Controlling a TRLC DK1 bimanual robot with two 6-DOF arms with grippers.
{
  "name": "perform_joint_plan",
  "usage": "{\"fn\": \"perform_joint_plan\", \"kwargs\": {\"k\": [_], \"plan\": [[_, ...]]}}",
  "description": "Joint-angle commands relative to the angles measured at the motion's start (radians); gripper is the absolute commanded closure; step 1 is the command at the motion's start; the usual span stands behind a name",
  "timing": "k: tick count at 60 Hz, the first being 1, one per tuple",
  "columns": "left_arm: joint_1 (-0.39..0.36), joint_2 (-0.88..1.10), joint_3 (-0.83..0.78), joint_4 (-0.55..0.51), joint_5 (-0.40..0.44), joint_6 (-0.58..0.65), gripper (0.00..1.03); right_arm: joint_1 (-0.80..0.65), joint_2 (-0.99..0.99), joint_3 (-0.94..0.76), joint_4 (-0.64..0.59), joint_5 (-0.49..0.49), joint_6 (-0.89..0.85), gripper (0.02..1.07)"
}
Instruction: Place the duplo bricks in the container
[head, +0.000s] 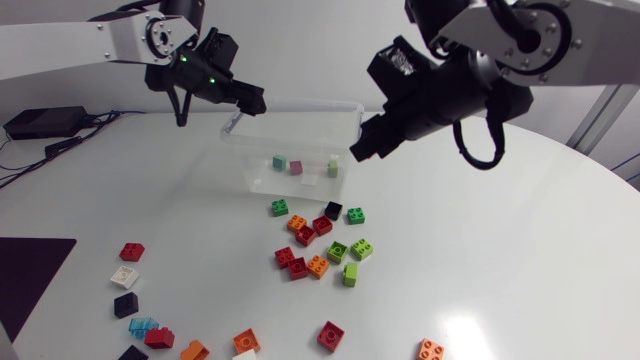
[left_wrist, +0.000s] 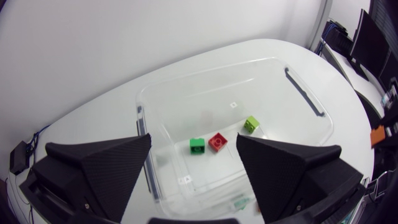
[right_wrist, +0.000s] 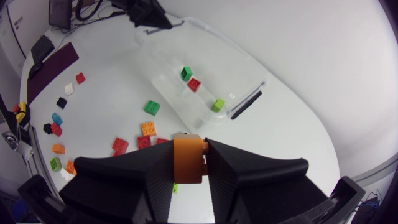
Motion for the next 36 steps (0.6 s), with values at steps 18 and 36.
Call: {"fn": "perform_joint_plan", "kwargs": {"k": [18, 36], "plan": [[0.039, -0.334, -0.363, -0.028, 0.069, 0.187, 0.04, 0.009, 0.15, 0.201, 0.069, -0.007, 0.017, 0.77], [0.06, -0.518, -0.578, -0.062, 0.14, 0.308, 0.05, 0.0, 0.279, 0.319, 0.167, -0.027, 0.027, 0.77]]}}
